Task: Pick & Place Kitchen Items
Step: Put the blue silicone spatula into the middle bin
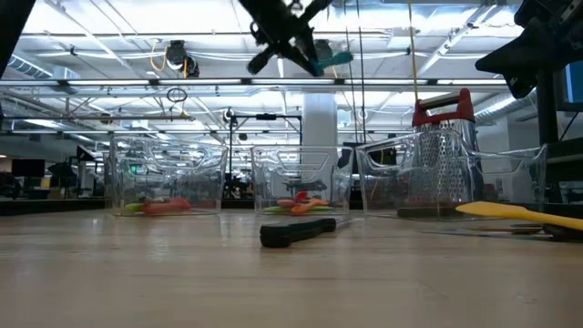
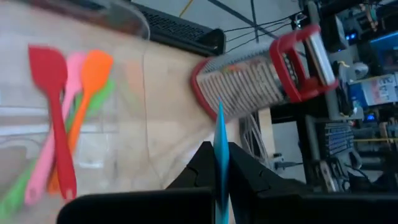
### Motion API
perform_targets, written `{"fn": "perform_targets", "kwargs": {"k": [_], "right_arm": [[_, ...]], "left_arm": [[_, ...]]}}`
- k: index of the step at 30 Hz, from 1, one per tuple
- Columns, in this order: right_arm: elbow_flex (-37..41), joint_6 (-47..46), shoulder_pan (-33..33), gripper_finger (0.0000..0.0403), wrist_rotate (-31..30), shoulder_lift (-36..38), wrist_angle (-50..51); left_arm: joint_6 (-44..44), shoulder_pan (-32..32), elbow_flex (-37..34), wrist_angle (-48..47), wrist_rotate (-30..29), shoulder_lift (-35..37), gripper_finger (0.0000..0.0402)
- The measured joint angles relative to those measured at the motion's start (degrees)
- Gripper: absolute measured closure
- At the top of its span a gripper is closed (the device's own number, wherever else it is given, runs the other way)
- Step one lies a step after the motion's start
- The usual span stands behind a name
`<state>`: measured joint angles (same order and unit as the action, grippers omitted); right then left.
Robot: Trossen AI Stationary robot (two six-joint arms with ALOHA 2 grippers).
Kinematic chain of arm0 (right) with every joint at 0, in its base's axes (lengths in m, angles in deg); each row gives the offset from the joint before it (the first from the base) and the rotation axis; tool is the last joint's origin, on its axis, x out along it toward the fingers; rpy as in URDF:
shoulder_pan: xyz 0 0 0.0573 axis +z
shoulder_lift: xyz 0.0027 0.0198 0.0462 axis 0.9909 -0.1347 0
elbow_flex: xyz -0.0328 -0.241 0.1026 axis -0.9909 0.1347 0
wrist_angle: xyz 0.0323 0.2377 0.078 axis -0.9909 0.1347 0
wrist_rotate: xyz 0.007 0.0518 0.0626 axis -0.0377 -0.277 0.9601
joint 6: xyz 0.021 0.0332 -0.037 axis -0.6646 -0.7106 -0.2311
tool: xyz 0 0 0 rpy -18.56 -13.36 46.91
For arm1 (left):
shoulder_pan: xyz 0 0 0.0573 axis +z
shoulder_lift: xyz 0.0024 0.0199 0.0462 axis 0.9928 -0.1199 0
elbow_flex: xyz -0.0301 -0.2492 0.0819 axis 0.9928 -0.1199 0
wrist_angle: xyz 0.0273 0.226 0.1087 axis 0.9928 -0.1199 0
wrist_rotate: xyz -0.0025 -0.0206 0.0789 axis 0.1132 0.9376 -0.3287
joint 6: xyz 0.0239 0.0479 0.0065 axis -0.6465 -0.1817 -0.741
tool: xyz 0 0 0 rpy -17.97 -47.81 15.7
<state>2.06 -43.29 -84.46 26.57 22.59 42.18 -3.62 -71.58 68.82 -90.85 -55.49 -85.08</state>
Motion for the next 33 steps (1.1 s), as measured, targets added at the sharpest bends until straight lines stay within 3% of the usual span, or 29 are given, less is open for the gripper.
{"fn": "perform_targets", "kwargs": {"k": [7, 13, 19, 25, 33], "right_arm": [[0.00, -0.35, -0.01, 0.0399, -0.03, 0.00, 0.02], [0.00, -0.35, 0.00, 0.0399, -0.04, 0.00, 0.02], [0.00, -0.38, -0.01, 0.0399, -4.39, 0.00, 0.02], [0.00, -0.35, -0.02, 0.0399, -5.89, 0.00, 0.04], [0.00, -0.35, -0.02, 0.0399, -5.81, 0.00, 0.07]], "left_arm": [[-8.39, 11.95, -0.01, 0.19, 10.60, -0.72, 0.0394], [-9.35, 17.97, -2.24, -0.11, 11.15, -1.08, 0.0394], [-5.93, 18.53, -9.56, 0.89, 10.54, -1.81, 0.0394], [-2.20, 17.18, -17.42, 11.42, 6.69, -1.83, 0.0394], [0.16, 14.40, -19.53, 16.14, -0.19, -3.12, 0.0394]]}}
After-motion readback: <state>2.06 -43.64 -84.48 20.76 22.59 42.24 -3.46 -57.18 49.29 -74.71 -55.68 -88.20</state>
